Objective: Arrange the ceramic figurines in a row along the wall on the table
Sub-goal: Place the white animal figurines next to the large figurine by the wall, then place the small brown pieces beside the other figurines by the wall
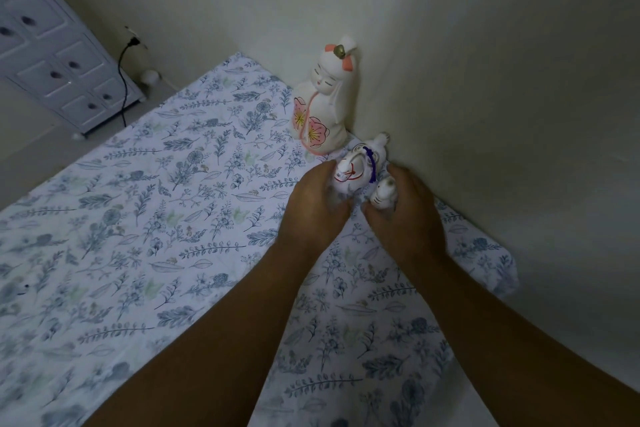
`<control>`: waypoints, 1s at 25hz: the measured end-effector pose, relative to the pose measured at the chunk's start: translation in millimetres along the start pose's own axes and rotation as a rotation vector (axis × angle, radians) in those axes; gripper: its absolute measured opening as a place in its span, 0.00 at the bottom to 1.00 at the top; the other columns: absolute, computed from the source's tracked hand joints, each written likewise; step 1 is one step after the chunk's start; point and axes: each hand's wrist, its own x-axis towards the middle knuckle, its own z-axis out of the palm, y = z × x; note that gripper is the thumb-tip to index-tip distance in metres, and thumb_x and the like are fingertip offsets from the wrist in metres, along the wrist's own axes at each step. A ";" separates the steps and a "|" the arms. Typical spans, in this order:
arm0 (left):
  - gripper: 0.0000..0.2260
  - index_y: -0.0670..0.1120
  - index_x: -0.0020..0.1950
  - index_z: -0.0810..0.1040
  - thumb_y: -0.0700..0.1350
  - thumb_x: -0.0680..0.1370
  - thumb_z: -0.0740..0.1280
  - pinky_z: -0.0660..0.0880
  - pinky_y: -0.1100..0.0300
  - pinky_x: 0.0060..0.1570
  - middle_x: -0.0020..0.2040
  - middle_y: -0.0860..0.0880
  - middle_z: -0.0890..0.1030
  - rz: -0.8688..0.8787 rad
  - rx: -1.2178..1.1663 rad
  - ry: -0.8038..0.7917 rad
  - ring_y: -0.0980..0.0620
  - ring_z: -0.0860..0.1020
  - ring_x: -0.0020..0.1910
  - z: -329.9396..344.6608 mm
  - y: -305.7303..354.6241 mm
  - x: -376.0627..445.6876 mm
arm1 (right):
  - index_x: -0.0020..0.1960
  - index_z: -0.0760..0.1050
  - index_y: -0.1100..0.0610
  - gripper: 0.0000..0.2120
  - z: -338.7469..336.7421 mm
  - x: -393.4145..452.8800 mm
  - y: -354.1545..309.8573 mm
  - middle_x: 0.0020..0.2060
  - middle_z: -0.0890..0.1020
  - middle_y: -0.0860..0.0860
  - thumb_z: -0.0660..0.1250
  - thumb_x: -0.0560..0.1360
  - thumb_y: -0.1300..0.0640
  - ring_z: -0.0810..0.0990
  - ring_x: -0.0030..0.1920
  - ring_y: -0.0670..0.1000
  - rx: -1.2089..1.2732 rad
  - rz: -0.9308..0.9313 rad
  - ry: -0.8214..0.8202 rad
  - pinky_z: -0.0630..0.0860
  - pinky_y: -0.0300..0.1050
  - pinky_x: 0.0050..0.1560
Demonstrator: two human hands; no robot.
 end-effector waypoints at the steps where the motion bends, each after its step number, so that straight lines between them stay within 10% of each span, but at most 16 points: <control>1: 0.25 0.42 0.70 0.73 0.40 0.75 0.74 0.65 0.75 0.61 0.65 0.46 0.79 -0.007 0.032 0.014 0.58 0.73 0.62 -8.3 2.3 -10.6 | 0.71 0.68 0.53 0.33 -4.3 -7.8 -8.9 0.66 0.75 0.53 0.74 0.70 0.49 0.73 0.67 0.55 -0.092 -0.055 0.011 0.76 0.58 0.62; 7: 0.28 0.41 0.76 0.68 0.48 0.78 0.67 0.61 0.44 0.74 0.75 0.42 0.69 -0.160 0.197 0.126 0.44 0.64 0.75 -84.0 -0.2 -123.9 | 0.72 0.69 0.52 0.28 12.9 -93.2 -89.4 0.73 0.71 0.53 0.69 0.74 0.48 0.66 0.74 0.58 -0.288 -0.381 -0.170 0.64 0.63 0.71; 16: 0.29 0.44 0.75 0.69 0.49 0.75 0.67 0.52 0.47 0.77 0.76 0.45 0.67 -0.546 0.413 0.376 0.45 0.60 0.77 -208.6 -26.9 -375.6 | 0.74 0.67 0.47 0.29 93.1 -259.3 -210.3 0.75 0.67 0.48 0.66 0.73 0.47 0.63 0.75 0.52 -0.174 -0.781 -0.737 0.62 0.56 0.74; 25: 0.18 0.46 0.64 0.78 0.41 0.74 0.70 0.74 0.58 0.56 0.59 0.46 0.79 -0.677 0.184 0.254 0.46 0.76 0.59 -218.1 -66.0 -457.8 | 0.71 0.71 0.50 0.24 137.2 -337.6 -231.2 0.65 0.79 0.48 0.69 0.75 0.52 0.75 0.66 0.51 -0.251 -0.745 -1.054 0.74 0.48 0.63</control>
